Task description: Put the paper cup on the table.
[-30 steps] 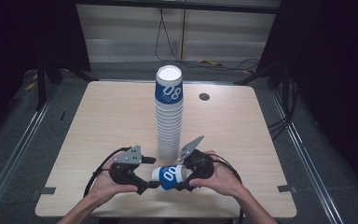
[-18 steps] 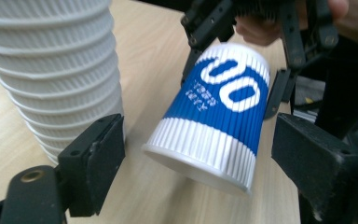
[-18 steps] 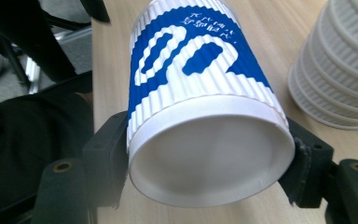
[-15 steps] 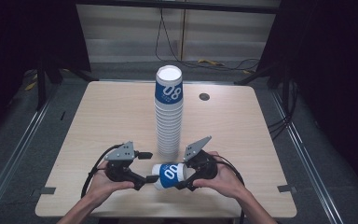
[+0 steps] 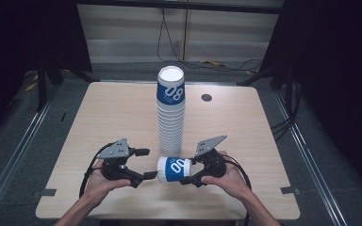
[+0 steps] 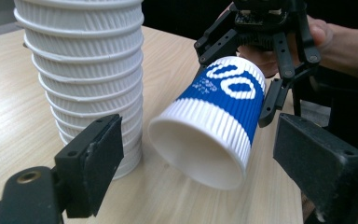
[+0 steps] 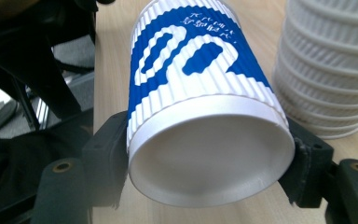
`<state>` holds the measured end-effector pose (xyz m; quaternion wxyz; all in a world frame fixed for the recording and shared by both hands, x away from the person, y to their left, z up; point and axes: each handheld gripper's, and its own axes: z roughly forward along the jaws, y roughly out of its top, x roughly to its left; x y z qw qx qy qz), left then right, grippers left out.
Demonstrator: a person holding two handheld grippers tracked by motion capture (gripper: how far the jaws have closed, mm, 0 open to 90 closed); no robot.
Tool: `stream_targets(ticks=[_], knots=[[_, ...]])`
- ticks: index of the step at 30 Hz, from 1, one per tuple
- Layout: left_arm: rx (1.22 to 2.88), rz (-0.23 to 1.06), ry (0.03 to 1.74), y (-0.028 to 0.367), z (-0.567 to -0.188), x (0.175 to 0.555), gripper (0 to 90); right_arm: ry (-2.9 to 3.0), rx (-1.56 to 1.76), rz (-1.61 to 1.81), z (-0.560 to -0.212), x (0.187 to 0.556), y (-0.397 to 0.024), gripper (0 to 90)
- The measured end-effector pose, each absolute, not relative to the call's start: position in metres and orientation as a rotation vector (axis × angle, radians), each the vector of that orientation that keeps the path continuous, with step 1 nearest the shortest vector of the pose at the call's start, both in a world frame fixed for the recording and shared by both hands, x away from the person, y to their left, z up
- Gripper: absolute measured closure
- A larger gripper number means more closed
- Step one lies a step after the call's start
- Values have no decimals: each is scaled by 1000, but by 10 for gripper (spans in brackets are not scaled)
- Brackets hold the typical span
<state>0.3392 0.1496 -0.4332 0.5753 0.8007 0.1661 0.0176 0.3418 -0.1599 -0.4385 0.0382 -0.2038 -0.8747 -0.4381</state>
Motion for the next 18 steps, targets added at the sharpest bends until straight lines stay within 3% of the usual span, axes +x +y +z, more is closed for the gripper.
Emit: stream_targets(ticks=[18], knots=[[1842,16,360,148,-433,338,162,-2532,-652,-1678,-438,339,-174,284]])
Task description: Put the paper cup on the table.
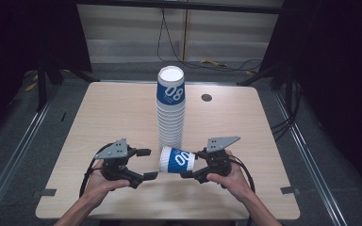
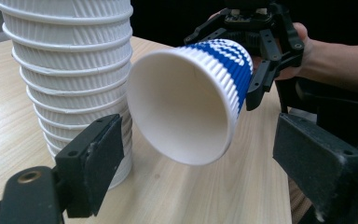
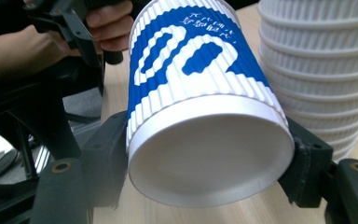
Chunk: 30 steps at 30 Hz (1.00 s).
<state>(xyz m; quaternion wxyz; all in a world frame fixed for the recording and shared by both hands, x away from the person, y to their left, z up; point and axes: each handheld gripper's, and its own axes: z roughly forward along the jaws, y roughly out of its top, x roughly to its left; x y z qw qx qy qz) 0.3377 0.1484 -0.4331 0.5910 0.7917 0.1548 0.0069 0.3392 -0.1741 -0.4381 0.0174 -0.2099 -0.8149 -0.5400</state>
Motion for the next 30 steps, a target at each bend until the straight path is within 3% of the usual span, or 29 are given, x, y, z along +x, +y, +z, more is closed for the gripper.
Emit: stream_targets(ticks=[27,30], knots=[[1786,-76,348,134,-432,338,158,-2440,-556,-1829,-449,326,-169,285],[1814,-34,341,129,-432,337,143,-2432,-526,-1832,-448,325,-166,286]])
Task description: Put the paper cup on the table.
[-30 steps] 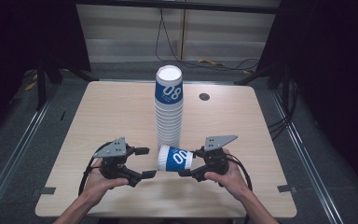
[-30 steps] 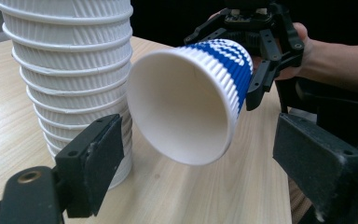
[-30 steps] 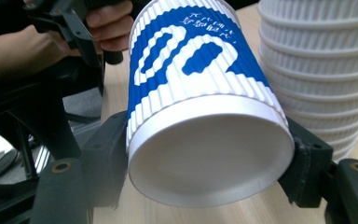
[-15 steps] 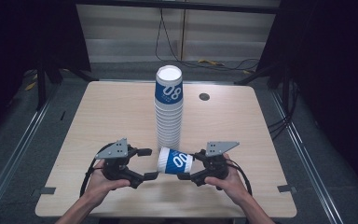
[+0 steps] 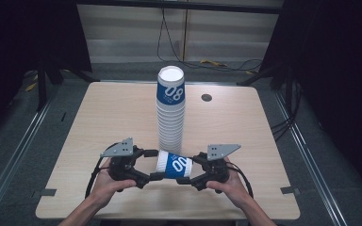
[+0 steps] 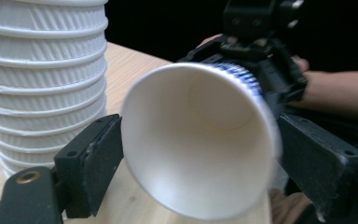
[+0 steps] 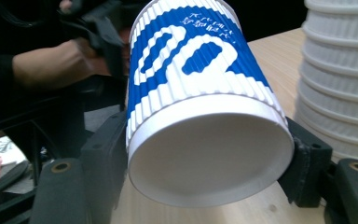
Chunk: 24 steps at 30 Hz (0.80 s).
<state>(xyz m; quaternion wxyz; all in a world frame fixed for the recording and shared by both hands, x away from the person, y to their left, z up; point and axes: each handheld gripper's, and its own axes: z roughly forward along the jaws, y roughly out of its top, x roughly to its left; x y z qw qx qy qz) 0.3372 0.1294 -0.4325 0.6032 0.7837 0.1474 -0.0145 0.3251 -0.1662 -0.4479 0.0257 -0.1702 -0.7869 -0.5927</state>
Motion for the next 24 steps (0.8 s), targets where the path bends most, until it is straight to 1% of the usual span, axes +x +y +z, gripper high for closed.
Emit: stream_targets(ticks=[4,7,8,11,16,18,24], knots=[[1839,-28,333,126,-435,336,119,-2444,-516,-1819,-448,324,-164,286],[1834,-28,347,122,-437,335,53,-2440,-500,-1823,-449,323,-162,286],[1834,-32,341,123,-437,335,49,-2434,-502,-1826,-448,322,-161,286],[1816,-64,334,123,-436,336,60,-2441,-481,-1843,-447,321,-159,286],[1828,-59,332,121,-436,336,60,-2430,-470,-1851,-446,321,-157,286],[1816,-99,309,119,-437,336,101,-2433,-473,-1840,-446,320,-156,286],[1800,-106,327,114,-437,338,93,-2434,-472,-1855,-446,321,-158,285]])
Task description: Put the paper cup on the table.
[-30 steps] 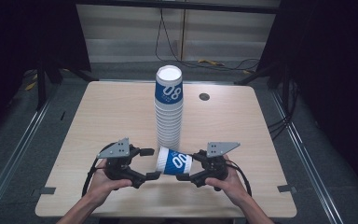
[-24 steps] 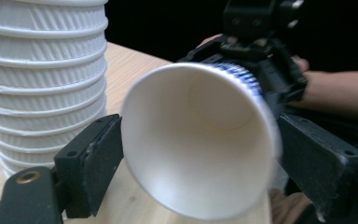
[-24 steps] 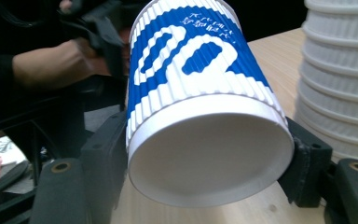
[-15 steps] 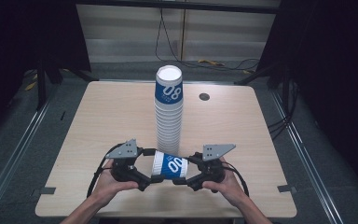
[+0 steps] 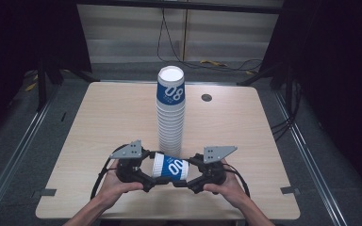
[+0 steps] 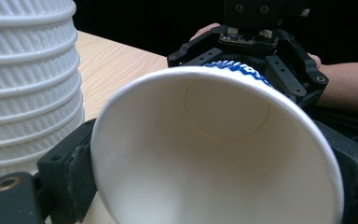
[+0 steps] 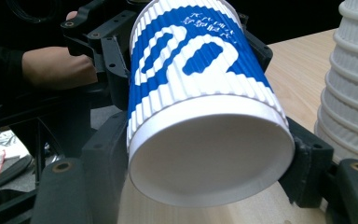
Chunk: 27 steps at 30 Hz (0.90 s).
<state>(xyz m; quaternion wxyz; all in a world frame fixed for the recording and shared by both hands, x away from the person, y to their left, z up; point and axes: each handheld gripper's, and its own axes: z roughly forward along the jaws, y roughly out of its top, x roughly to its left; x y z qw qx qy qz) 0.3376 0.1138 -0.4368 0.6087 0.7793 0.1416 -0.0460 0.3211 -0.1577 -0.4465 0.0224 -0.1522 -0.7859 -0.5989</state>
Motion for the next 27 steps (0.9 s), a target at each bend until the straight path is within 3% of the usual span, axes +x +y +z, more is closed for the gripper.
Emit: stream_targets(ticks=[7,11,16,21,27], knots=[[1828,-127,309,116,-436,339,124,-2434,-486,-1824,-449,321,-157,282],[1821,-140,284,119,-433,338,189,-2430,-524,-1790,-448,321,-156,226],[1834,-128,287,120,-432,338,193,-2474,-527,-1755,-449,320,-153,216],[1829,-108,314,123,-430,340,193,-2518,-557,-1719,-451,322,-153,141],[1852,-102,316,123,-427,340,193,-2545,-587,-1711,-452,322,-156,141]])
